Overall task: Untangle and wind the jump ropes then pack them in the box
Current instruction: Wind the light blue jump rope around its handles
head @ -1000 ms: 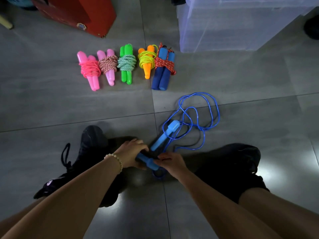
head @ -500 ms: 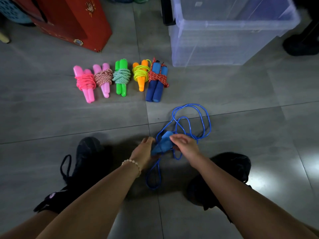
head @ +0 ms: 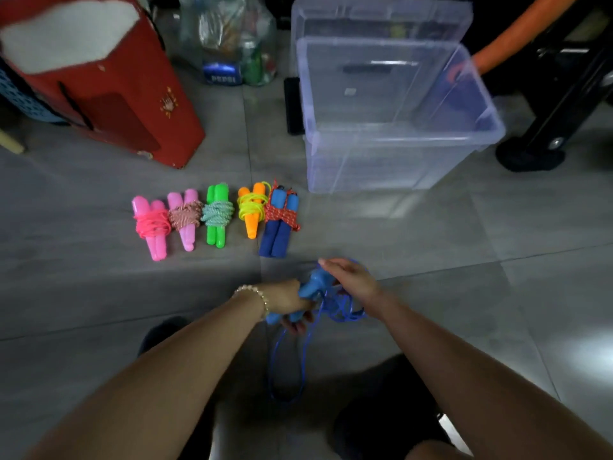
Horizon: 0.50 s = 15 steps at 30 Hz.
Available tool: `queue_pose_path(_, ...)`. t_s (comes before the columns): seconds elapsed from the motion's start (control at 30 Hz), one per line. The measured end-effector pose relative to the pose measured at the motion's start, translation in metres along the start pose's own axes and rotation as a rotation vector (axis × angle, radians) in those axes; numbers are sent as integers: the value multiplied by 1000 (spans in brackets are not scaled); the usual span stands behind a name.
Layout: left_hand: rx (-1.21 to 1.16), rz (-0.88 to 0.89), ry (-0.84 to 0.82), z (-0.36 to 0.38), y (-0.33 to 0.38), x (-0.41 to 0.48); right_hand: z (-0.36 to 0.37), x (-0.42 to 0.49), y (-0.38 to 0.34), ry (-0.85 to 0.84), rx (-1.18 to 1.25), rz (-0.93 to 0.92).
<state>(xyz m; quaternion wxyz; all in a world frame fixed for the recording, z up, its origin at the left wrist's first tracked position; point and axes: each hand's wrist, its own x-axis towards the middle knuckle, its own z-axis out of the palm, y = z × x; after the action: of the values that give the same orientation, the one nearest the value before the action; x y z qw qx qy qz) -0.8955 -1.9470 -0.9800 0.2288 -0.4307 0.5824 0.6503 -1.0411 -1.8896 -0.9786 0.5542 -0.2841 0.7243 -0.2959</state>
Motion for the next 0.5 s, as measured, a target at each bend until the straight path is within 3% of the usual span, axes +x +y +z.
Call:
queue_pose_path(0.33,-13,37,-129,-71,155,-133,-91,-74,-165,-122,-172,-180)
queue_pose_path(0.5,31,192,-30,-67,207,-216,-117,-147,-205,-234,-68,-301)
